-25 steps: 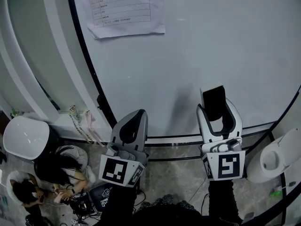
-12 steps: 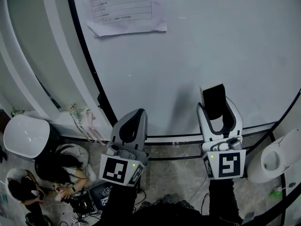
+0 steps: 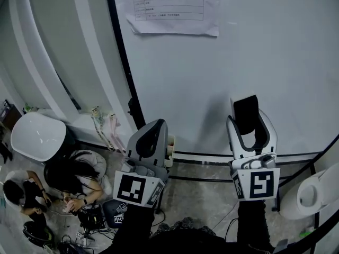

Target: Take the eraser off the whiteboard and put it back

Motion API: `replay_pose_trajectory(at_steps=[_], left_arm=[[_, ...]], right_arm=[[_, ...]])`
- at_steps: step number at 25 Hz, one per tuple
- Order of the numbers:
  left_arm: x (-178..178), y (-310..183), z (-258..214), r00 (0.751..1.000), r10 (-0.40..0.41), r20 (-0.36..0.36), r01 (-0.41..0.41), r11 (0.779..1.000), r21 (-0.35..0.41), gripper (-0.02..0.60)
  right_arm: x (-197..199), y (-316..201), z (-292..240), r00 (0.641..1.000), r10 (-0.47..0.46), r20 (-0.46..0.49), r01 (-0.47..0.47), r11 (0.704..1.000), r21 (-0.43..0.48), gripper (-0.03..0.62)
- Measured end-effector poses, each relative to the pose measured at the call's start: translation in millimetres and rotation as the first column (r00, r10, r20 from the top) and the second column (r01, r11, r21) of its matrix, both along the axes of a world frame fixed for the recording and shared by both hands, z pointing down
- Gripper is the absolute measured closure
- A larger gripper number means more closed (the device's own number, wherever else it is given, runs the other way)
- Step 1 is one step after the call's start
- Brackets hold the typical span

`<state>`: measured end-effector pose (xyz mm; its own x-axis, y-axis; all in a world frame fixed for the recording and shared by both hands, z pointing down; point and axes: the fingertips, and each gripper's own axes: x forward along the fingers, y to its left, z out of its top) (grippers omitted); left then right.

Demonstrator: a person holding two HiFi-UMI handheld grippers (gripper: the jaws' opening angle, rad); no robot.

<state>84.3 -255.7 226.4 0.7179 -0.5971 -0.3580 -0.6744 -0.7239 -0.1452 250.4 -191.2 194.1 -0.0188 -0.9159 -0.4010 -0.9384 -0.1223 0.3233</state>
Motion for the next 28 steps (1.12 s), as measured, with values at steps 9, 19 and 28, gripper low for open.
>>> replay_pose_trajectory(at_steps=[9,19,28], left_arm=[[-49,-8,5,0.992,-0.129,0.01,0.129,0.992,-0.007,0.58],[-106,-12,16,0.966,-0.26,0.014,0.26,0.965,-0.033,0.58],[-134,-15,30,0.952,-0.306,0.019,0.307,0.95,-0.065,0.58]], right_arm=[[-39,-35,13,0.994,-0.11,0.0,0.11,0.993,-0.034,0.327],[-99,-76,43,0.97,-0.243,-0.008,0.241,0.966,-0.097,0.327],[-139,-114,98,0.955,-0.293,0.041,0.295,0.934,-0.2,0.327]])
